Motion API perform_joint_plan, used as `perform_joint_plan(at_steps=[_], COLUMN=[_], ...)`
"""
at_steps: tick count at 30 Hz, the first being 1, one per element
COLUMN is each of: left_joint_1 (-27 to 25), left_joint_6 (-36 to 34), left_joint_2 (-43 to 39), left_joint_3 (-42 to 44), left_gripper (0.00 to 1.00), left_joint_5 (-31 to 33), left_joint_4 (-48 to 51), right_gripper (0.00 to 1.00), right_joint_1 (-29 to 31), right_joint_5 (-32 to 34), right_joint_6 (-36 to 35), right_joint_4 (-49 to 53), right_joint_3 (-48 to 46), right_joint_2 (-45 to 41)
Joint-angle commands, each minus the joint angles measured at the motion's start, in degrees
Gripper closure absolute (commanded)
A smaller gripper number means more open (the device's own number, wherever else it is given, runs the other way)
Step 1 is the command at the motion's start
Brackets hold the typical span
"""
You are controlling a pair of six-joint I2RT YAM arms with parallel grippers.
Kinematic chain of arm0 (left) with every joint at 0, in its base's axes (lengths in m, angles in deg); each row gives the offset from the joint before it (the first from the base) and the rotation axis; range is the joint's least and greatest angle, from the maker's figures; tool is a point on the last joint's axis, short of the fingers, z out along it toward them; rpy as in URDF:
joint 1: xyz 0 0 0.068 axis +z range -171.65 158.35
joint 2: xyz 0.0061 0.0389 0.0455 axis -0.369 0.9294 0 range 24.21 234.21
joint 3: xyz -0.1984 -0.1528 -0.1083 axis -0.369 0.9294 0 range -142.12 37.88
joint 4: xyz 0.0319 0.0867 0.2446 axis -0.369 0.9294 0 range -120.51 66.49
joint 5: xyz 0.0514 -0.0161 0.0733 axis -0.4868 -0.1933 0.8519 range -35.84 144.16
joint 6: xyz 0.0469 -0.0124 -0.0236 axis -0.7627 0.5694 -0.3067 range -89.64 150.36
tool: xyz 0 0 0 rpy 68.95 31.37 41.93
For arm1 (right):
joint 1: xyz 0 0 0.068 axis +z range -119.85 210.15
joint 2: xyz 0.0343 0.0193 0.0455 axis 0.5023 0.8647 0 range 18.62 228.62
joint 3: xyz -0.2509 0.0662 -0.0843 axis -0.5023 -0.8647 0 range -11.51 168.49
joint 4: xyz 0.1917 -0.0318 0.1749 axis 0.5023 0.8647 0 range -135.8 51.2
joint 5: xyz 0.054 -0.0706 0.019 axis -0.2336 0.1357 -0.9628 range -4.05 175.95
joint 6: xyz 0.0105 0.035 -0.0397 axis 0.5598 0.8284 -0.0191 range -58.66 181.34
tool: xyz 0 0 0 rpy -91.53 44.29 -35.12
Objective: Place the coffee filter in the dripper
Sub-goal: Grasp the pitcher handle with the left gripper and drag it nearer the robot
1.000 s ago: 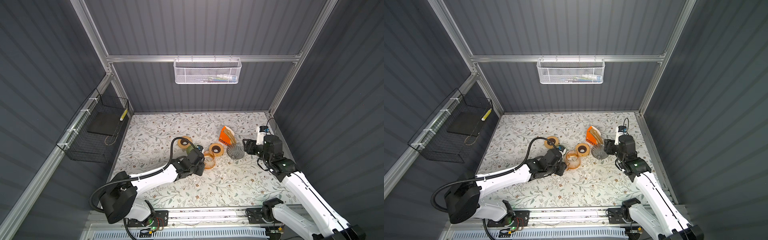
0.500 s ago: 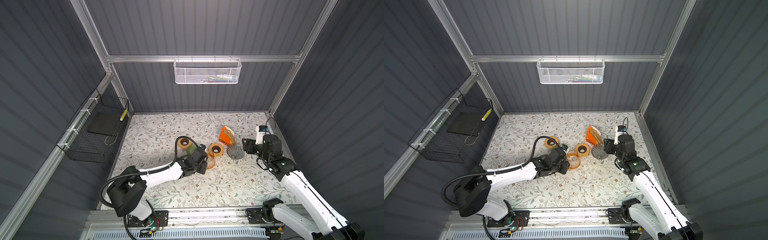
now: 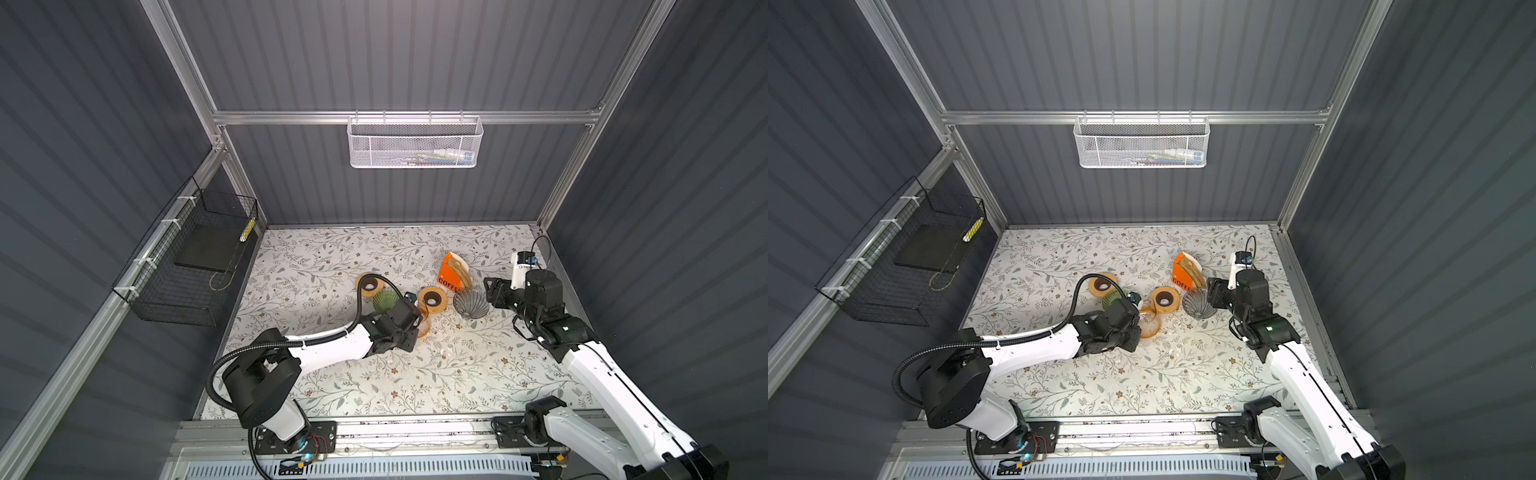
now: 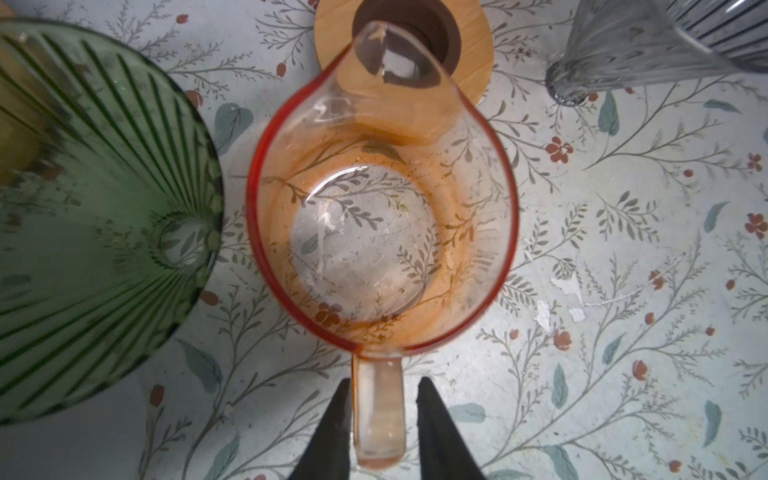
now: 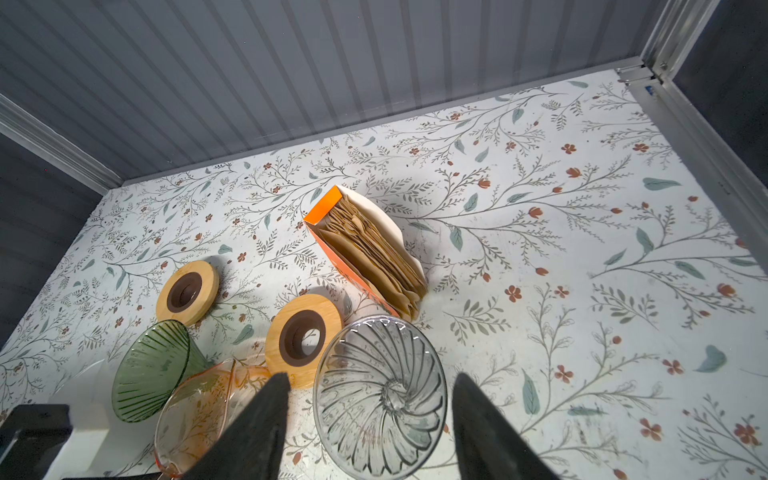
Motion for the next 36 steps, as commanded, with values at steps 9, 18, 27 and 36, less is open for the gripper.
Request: perform_joint_plan(at_steps=[9, 18, 27, 36], left_joint_1=[-1.3, -2.0, -3.8, -8.5], left_joint_6=[-1.9, -2.2, -2.1, -1.8], left_joint_2=[1.3, 1.3, -0.2, -3.0], left_joint_3=[-3.3, -3.6, -3.0, -2.2], left_gripper=[0.76, 0.87, 1.00, 1.00], left_joint_5=[5.2, 6.0, 5.7, 4.4], left_joint_4=[4.3, 5.2, 5.8, 5.5], right_gripper=[0.37, 0.37, 0.37, 0.38], right_joint_1=[0.3, 0.3, 0.3, 0.3], right_joint_5=[-0.2, -0.1, -0.1, -0.2], right_joint_6=[0.5, 0.5, 0.6, 1.0], right_joint_4=[-0.8, -0.3, 0.4, 2.6], right_joint_3=[-1.6, -1.8, -1.5, -1.5], right_joint_2=[-2.0, -3.1, -4.0, -6.1])
